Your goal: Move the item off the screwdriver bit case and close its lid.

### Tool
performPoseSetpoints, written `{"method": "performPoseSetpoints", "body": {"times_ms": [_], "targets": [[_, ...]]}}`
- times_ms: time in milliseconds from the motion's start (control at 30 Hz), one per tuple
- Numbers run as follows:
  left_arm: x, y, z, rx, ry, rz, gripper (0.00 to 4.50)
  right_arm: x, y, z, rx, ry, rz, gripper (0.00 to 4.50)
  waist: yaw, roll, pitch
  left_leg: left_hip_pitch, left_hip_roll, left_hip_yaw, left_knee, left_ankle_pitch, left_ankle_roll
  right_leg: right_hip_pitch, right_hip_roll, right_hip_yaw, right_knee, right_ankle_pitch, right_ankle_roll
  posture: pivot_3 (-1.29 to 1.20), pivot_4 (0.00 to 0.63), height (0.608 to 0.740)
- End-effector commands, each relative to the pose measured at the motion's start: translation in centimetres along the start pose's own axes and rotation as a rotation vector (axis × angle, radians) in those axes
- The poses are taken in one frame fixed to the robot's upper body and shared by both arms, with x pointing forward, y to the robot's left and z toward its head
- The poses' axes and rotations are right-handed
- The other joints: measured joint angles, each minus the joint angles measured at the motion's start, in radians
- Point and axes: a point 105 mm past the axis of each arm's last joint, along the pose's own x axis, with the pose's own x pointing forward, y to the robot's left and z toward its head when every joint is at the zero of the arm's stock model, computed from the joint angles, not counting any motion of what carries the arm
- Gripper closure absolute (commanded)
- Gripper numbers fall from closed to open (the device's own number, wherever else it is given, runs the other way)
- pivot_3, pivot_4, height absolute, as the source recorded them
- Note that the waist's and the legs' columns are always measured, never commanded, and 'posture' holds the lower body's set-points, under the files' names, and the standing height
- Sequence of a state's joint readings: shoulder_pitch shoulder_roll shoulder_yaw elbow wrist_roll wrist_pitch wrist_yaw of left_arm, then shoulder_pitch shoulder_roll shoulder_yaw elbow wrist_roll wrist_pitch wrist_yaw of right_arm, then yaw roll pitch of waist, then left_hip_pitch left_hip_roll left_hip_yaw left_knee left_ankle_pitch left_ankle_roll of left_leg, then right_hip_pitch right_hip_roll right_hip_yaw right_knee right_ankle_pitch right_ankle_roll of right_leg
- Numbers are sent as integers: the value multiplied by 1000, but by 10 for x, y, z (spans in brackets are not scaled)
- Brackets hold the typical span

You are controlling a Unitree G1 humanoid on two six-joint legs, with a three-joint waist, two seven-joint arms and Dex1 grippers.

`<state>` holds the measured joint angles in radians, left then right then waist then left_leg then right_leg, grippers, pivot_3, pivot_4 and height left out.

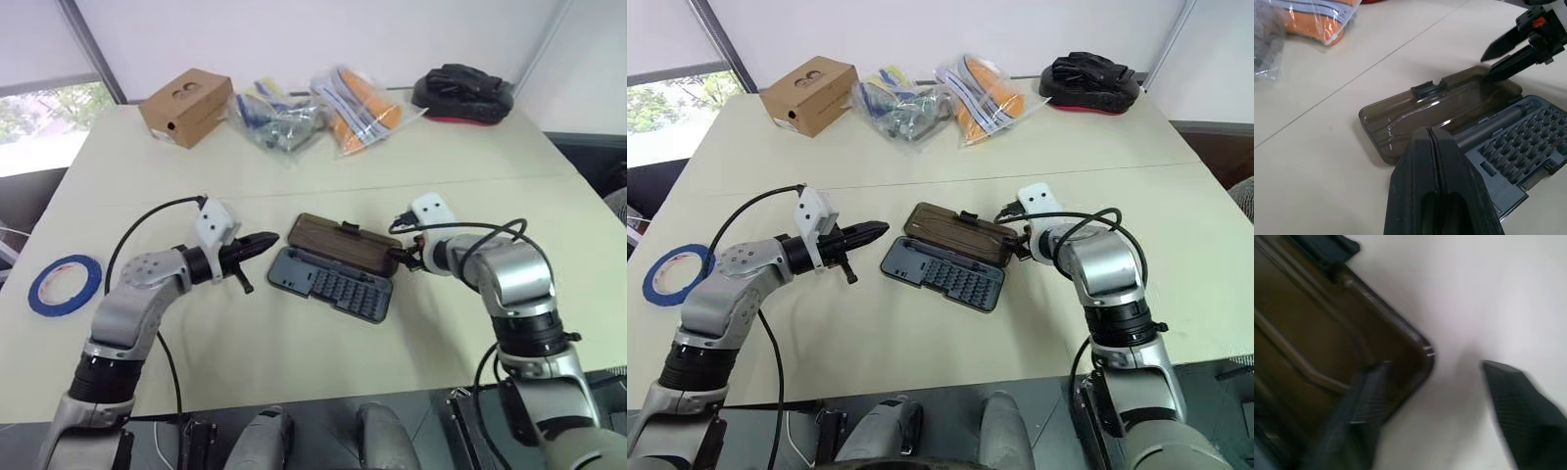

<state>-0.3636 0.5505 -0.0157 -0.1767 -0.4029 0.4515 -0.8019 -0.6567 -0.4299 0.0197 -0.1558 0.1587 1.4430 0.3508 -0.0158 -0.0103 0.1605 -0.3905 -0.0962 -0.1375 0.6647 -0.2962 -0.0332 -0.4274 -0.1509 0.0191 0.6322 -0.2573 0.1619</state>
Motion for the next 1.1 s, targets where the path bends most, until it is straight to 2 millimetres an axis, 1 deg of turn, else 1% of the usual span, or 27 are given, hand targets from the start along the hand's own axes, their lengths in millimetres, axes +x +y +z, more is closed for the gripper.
{"method": "performPoseSetpoints", "body": {"times_ms": [33, 100, 133, 400, 500, 633, 700, 867, 933, 1000, 1100], "targets": [[0, 2, 11, 46, -28, 10, 4500, -6, -1, -2, 59, 42, -6, 3416, 2, 0, 0, 0, 0, 0, 0, 0, 0, 0, 0, 0, 0, 0, 0, 0, 150, 740], [-1, 2, 10, 46, -26, 12, 4500, -7, 2, 0, 71, 43, 7, 4387, 4, 0, 0, 0, 0, 0, 0, 0, 0, 0, 0, 0, 0, 0, 0, 0, 150, 740], [-1, 2, 10, 48, -23, 14, 4500, -8, 3, 1, 76, 45, 9, 4458, 3, 0, 0, 0, 0, -1, 0, 0, 0, 0, 0, 0, 0, 0, 0, 0, 150, 740], [-2, 4, 10, 62, -22, 36, 4500, -1, 3, 5, 44, 41, 1, 4458, -2, 0, 0, 0, -1, 0, 0, 0, 0, 0, 0, 0, 0, 0, 0, 0, 150, 740], [-2, 5, 10, 63, -23, 45, 4500, 2, 7, 8, 21, 31, 16, 4458, -5, 0, -1, 0, -1, 0, 0, 0, 0, 0, 0, 0, 0, 0, 0, 0, 150, 740], [-3, 5, 10, 65, -22, 50, 4500, 7, 16, 12, -2, 47, 39, 4458, -12, -1, -1, 1, -1, 0, 0, 0, 0, 0, 0, 0, 1, 0, 0, 0, 150, 740], [-3, 5, 9, 65, -21, 51, 4500, 4, 20, 19, 5, 33, 53, 4458, -19, -1, -2, 1, -1, 0, 0, 0, 0, 0, 1, 0, 1, 0, 0, 0, 150, 740], [-4, 4, 8, 60, -21, 58, 4500, -6, 18, 26, -12, 5, 68, 4458, -27, -1, -1, 1, 0, 0, -2, 0, 0, -1, 0, 0, 2, 0, 0, 0, 150, 740], [-3, 3, 7, 58, -22, 58, 4500, -11, 19, 31, -80, -37, 95, 4458, -26, -1, -1, 1, 0, 0, -2, 0, 0, -1, 0, 0, 1, 0, 0, 0, 150, 740], [-3, 2, 6, 55, -23, 57, 4500, -13, 21, 28, -101, -39, 111, 4458, -26, -1, -1, 0, 0, 0, -2, 0, 0, -1, 0, 0, 1, 0, 0, 0, 150, 740], [-2, 0, 6, 52, -25, 53, 4500, -15, 24, 24, -67, -41, 135, 4458, -25, -1, -1, 0, 0, 0, -2, 0, 0, -1, 0, 0, 1, 0, 0, 0, 150, 740]]}}
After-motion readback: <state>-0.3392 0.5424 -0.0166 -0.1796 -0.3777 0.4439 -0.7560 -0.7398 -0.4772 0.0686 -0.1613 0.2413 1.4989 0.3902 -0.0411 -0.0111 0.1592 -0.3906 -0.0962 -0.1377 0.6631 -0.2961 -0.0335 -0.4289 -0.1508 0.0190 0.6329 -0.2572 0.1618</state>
